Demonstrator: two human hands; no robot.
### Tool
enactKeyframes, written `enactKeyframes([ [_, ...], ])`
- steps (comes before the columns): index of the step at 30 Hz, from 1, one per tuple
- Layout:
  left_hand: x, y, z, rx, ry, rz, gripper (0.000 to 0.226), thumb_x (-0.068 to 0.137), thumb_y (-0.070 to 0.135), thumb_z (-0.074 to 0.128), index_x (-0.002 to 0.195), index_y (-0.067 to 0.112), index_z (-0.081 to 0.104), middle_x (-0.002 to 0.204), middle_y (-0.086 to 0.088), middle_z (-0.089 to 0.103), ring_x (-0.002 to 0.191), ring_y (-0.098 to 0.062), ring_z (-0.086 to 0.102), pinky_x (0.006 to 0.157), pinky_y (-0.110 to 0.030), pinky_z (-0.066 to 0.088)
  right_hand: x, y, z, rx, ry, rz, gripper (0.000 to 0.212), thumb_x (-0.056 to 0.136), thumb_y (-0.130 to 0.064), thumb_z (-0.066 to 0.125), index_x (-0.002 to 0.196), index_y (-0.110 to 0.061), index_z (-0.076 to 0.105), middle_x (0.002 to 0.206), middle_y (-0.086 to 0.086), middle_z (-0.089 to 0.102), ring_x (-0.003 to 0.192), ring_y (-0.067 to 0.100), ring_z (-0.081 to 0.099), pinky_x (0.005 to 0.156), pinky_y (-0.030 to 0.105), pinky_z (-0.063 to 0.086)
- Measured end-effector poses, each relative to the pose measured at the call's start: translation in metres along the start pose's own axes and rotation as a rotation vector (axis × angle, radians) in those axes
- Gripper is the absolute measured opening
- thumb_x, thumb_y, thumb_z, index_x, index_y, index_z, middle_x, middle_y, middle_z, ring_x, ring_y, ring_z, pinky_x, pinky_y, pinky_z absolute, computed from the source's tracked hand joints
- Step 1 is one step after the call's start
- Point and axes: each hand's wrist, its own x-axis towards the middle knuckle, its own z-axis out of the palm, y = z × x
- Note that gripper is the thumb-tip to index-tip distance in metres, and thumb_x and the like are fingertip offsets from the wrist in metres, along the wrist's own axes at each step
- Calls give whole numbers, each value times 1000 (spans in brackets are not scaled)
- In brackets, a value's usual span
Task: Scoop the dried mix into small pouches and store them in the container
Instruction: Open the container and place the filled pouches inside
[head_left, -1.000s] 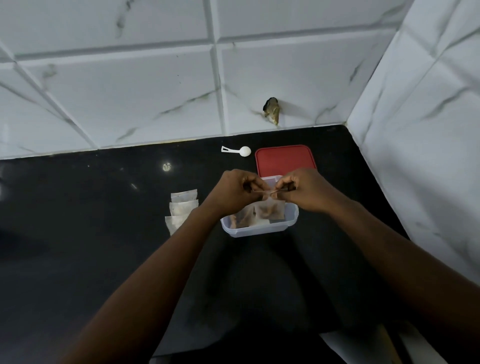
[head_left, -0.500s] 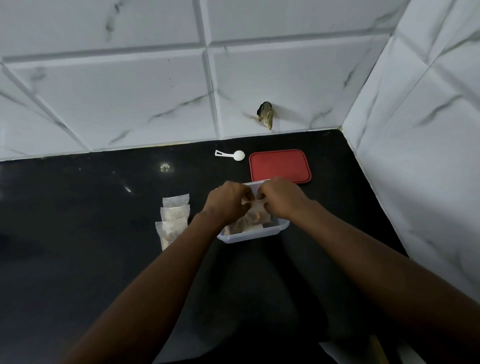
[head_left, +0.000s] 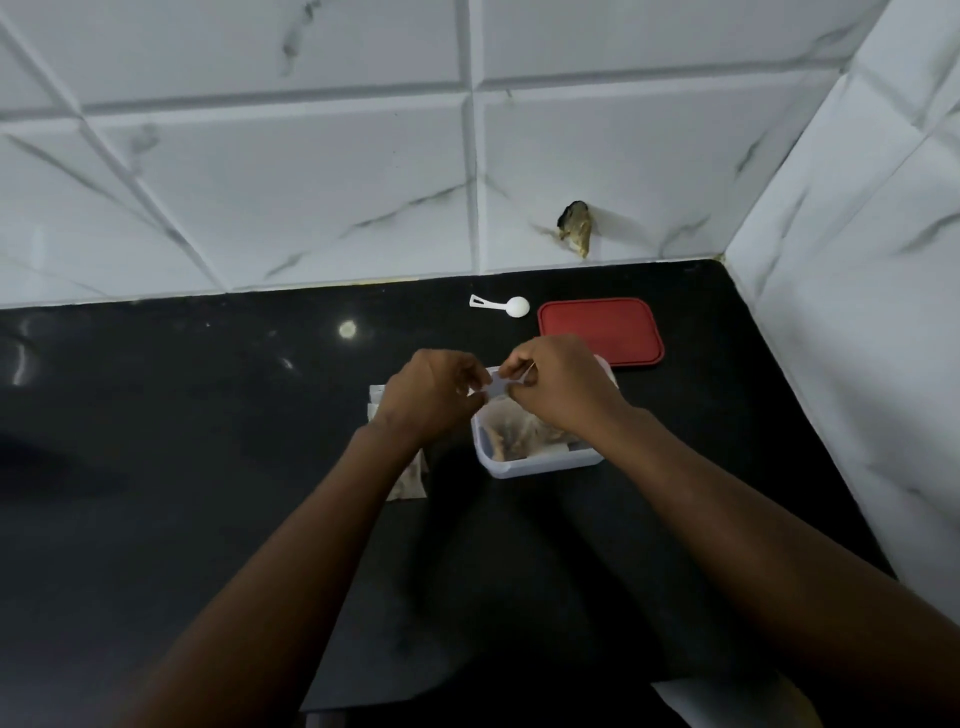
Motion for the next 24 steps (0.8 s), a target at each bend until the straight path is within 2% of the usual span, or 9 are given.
enactKeyframes([
  [4, -17, -36, -23, 28, -82, -106, 16, 87, 21, 79, 101, 26, 77, 99, 9, 75, 90, -7, 69, 86, -34, 59, 5, -29, 26, 66, -63, 8, 18, 85, -12, 78, 101, -17, 81, 96, -2, 78, 84, 6, 71, 81, 22, 57],
  [7, -33, -64, -31, 89, -151, -165, 22, 87, 20, 80, 108, 24, 76, 109, 7, 74, 92, -6, 66, 91, -31, 57, 10, -45, 52, 78, -136, 2, 21, 83, -11, 79, 104, -16, 80, 97, -1, 78, 83, 7, 71, 82, 25, 59],
  [11, -49, -92, -30, 147, -141, -198, 34, 87, 18, 79, 120, 24, 71, 124, 3, 67, 104, -10, 63, 94, -35, 56, 17, -58, 90, 41, -242, 47, 35, 84, -12, 79, 119, -16, 73, 113, 2, 74, 98, 11, 69, 93, 32, 58],
  [17, -56, -121, -18, 191, -171, -214, 44, 90, 22, 75, 132, 24, 62, 134, 0, 57, 118, -17, 60, 97, -39, 55, 28, -63, 130, -50, -287, 147, 50, 84, -17, 78, 132, -17, 65, 131, 6, 64, 115, 20, 64, 99, 36, 54],
  [21, -57, -130, -12, 118, -168, -206, 36, 90, 18, 73, 125, 22, 66, 127, -1, 63, 111, -17, 64, 96, -40, 57, 27, -63, 143, -116, -250, 169, 41, 82, -12, 78, 122, -17, 69, 121, 6, 65, 107, 21, 65, 93, 33, 55],
  [24, -55, -133, -11, 73, -162, -176, 22, 92, 15, 71, 113, 18, 73, 117, -2, 67, 101, -16, 66, 91, -39, 59, 27, -62, 143, -120, -243, 180, 21, 81, -5, 75, 100, -15, 77, 111, 4, 69, 98, 19, 67, 86, 30, 56],
])
